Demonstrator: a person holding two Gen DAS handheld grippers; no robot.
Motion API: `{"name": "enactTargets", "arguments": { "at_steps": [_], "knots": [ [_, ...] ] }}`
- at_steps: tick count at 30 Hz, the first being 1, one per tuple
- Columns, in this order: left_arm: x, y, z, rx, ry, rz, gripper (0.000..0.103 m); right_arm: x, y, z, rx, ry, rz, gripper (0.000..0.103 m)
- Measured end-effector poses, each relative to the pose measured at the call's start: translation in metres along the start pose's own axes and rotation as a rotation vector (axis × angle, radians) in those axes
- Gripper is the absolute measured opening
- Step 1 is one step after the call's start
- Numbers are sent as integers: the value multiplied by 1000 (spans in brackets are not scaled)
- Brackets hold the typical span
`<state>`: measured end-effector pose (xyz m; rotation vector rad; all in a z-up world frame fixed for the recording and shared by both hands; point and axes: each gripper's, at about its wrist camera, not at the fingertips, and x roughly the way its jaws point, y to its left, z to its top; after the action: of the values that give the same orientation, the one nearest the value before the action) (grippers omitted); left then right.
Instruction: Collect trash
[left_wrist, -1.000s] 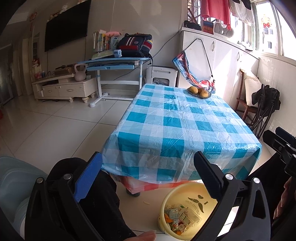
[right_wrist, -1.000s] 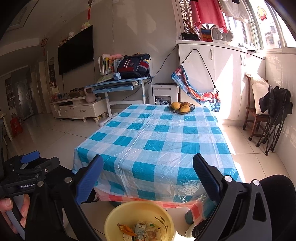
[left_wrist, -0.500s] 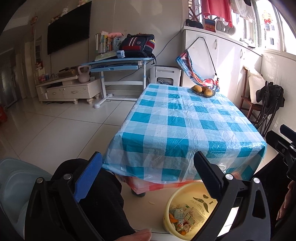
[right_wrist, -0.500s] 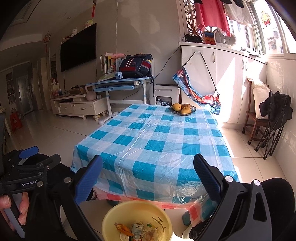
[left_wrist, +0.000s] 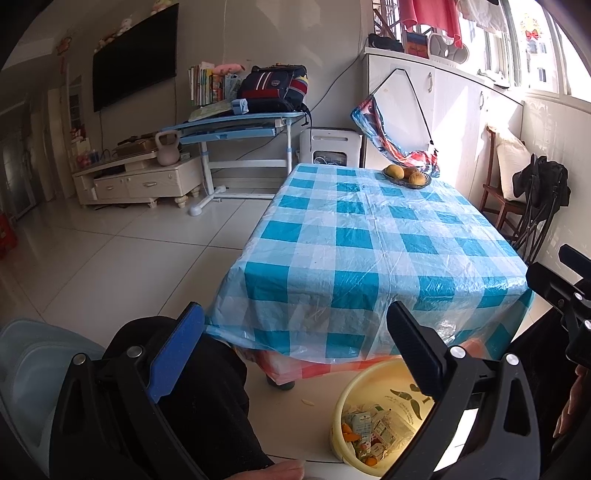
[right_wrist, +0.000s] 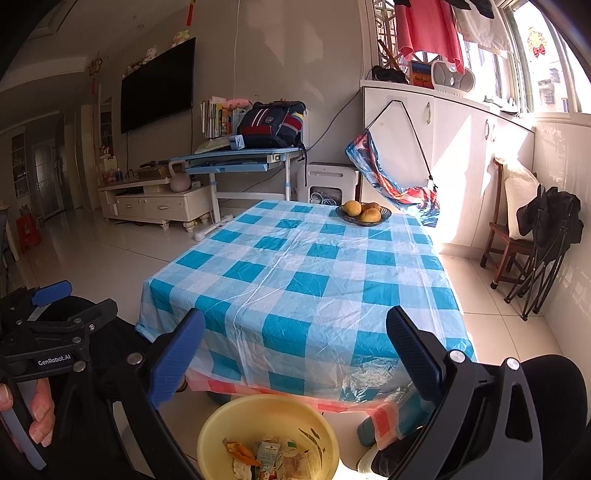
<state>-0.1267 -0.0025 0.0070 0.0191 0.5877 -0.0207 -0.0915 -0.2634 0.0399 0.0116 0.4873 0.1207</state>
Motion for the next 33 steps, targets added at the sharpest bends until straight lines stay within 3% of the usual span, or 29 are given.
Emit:
{"name": "enactTargets", "arguments": {
  "at_steps": [33],
  "knots": [
    [-1,-1,0,5,2,0,96,2,-1,-1,0,-7,8,95]
  ]
}}
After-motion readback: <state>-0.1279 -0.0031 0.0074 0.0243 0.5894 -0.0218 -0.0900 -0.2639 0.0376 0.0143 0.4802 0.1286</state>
